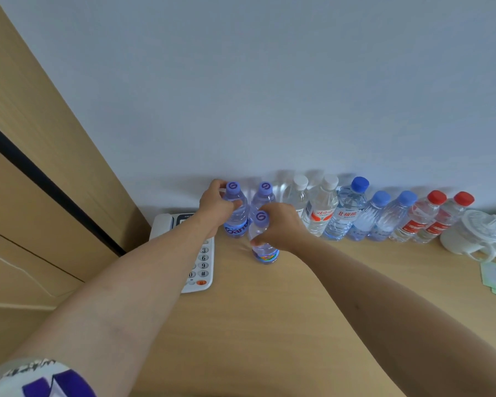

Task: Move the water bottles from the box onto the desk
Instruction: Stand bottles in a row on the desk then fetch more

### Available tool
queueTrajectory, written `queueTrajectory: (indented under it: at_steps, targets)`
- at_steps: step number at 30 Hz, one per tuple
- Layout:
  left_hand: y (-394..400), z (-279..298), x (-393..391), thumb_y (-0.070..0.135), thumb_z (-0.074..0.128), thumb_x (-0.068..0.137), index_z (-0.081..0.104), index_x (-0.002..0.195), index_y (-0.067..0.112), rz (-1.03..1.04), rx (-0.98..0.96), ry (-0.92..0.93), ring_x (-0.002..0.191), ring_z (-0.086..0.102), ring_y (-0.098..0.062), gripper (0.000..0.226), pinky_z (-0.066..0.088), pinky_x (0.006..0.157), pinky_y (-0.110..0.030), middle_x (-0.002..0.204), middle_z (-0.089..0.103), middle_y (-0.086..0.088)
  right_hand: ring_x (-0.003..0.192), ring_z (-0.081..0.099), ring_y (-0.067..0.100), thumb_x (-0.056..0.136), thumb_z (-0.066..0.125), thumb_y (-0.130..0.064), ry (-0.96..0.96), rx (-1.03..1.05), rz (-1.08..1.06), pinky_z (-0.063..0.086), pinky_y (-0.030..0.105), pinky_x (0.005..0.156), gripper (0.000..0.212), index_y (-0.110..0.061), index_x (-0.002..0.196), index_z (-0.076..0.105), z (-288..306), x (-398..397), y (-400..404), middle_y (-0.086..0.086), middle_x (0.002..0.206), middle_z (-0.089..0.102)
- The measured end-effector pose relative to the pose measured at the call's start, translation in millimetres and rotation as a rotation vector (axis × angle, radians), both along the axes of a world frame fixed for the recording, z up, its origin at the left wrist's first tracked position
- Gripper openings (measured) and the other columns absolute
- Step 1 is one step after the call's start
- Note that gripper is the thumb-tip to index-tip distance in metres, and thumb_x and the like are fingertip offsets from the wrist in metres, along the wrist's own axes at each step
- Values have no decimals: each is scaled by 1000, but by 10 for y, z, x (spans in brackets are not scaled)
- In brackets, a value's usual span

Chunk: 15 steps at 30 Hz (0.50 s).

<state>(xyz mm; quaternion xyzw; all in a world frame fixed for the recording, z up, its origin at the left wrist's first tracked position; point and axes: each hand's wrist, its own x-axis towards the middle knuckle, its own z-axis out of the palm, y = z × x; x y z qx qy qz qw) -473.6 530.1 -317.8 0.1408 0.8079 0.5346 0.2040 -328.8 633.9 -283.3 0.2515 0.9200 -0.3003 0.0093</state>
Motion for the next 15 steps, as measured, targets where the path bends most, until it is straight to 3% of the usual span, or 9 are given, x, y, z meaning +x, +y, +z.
queueTrajectory:
  at_steps: [3,6,8,11,12,15]
  targets:
    - [-4,31,-10,7,77,86,56,127,20,-12,-32,-10,111,62,-23,48,54,99,-42,123,62,-4,85,59,22,59,95,-25,26,-25,59,46,31,66,45,-11,92,69,-39,-17,-55,2,86,66]
    - [-55,49,-3,10,78,86,56,126,25,-27,-12,-69,115,62,-26,48,56,96,-47,124,59,-1,95,62,23,62,92,-20,54,-31,71,44,29,72,55,-14,112,70,-25,-43,-87,4,101,70]
    - [-106,51,5,13,79,85,57,126,27,-39,-1,-87,118,61,-25,49,55,92,-39,130,58,-1,90,60,22,65,91,-25,20,3,89,44,29,70,51,-13,109,69,-3,-94,-97,3,96,68]
    - [-178,38,15,14,81,84,55,138,26,-56,-30,-51,125,55,-20,60,50,98,-34,140,54,-2,73,51,18,69,89,-31,-9,5,56,39,27,58,36,-14,82,61,48,-169,-137,-1,75,54]
    - [-201,44,21,14,81,85,53,142,26,-51,-37,-53,125,54,-20,65,49,98,-33,143,52,-3,73,50,17,69,89,-29,-7,-12,52,38,26,58,33,-15,82,62,63,-189,-150,-1,75,52]
    - [-280,75,24,17,84,84,50,147,26,-52,-50,-69,126,52,-19,72,47,97,-32,147,49,-5,85,56,18,71,86,-12,6,-75,79,45,26,69,39,-13,107,73,96,-223,-189,5,95,65]
